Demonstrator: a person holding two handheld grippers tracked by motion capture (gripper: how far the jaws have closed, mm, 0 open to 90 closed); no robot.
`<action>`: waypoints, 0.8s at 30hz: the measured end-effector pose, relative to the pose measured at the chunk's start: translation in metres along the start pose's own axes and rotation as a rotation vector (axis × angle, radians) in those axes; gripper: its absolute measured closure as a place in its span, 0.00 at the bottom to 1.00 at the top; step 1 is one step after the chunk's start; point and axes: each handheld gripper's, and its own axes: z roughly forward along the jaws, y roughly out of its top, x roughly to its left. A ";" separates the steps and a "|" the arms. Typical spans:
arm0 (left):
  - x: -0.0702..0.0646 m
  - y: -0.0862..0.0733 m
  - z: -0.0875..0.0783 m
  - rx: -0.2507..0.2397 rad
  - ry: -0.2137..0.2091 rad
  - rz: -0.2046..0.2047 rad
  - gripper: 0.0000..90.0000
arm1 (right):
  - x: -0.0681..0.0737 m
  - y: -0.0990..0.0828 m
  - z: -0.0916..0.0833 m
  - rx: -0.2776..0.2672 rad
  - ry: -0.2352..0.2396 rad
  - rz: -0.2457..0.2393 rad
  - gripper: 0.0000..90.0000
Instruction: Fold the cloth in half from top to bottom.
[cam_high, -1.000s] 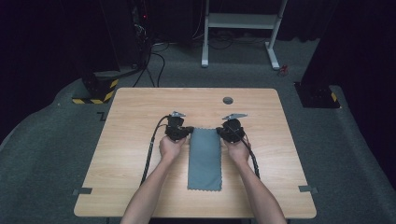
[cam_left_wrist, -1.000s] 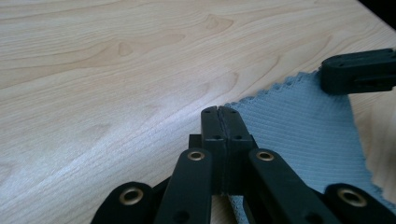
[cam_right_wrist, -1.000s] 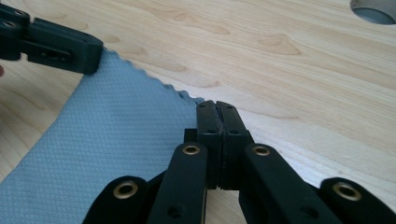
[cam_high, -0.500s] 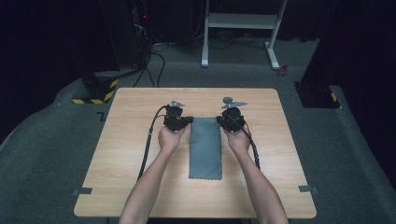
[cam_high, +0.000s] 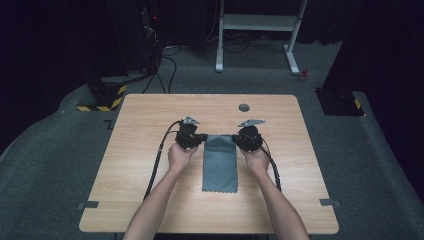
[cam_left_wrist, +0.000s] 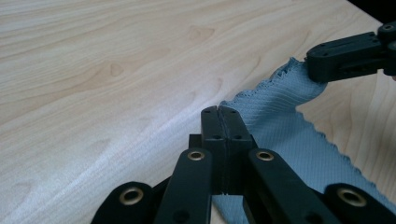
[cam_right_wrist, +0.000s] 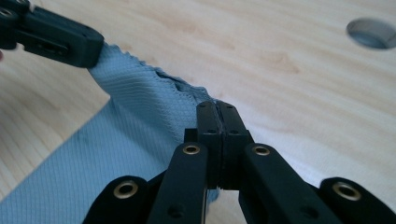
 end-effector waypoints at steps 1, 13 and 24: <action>0.000 -0.002 0.000 0.003 0.001 0.008 1.00 | 0.000 -0.002 0.000 -0.003 0.003 0.004 1.00; -0.007 -0.021 -0.003 0.009 -0.026 0.000 1.00 | 0.003 -0.024 -0.003 -0.012 0.047 0.019 1.00; -0.015 -0.033 -0.007 0.009 -0.037 0.010 1.00 | 0.009 -0.034 -0.009 -0.005 0.061 -0.003 1.00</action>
